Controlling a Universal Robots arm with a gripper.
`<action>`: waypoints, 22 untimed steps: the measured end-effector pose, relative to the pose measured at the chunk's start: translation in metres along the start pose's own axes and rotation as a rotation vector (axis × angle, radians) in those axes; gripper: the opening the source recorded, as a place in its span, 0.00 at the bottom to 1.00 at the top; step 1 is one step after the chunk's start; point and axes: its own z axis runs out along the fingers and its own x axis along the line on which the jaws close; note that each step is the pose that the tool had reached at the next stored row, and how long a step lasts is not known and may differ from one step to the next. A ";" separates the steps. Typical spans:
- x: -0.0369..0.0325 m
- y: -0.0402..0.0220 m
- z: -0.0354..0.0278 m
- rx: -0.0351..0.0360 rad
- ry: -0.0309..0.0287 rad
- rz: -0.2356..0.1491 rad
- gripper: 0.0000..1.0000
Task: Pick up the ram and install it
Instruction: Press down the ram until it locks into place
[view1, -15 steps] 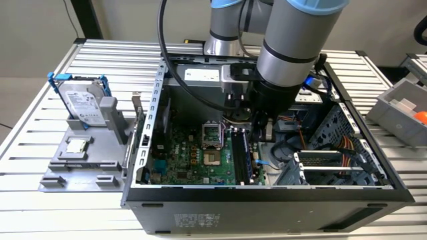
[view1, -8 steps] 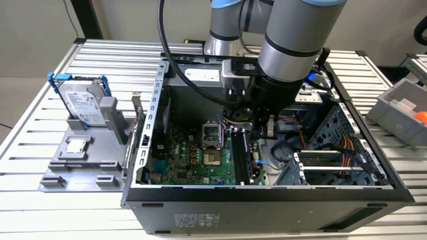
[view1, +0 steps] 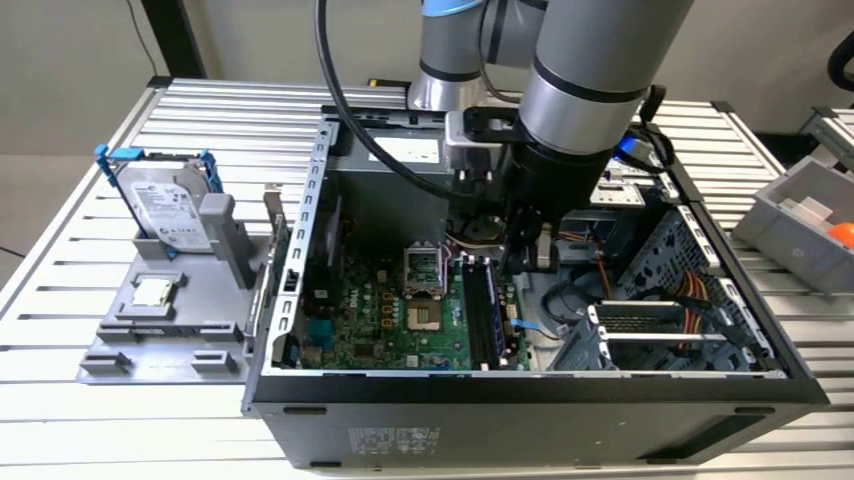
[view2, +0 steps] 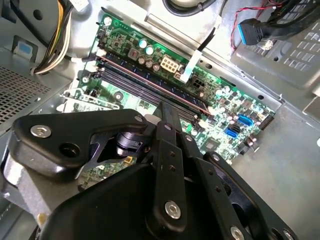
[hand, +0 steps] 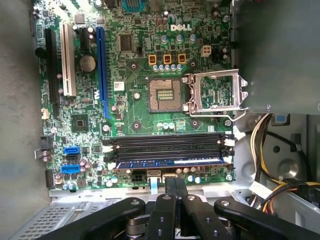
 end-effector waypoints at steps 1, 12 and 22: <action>0.0000 0.0000 -0.0009 0.0000 0.0000 0.000 0.00; -0.0003 0.0001 -0.0142 0.0000 0.0001 0.000 0.00; -0.0006 0.0001 -0.0238 0.0001 -0.0003 0.000 0.00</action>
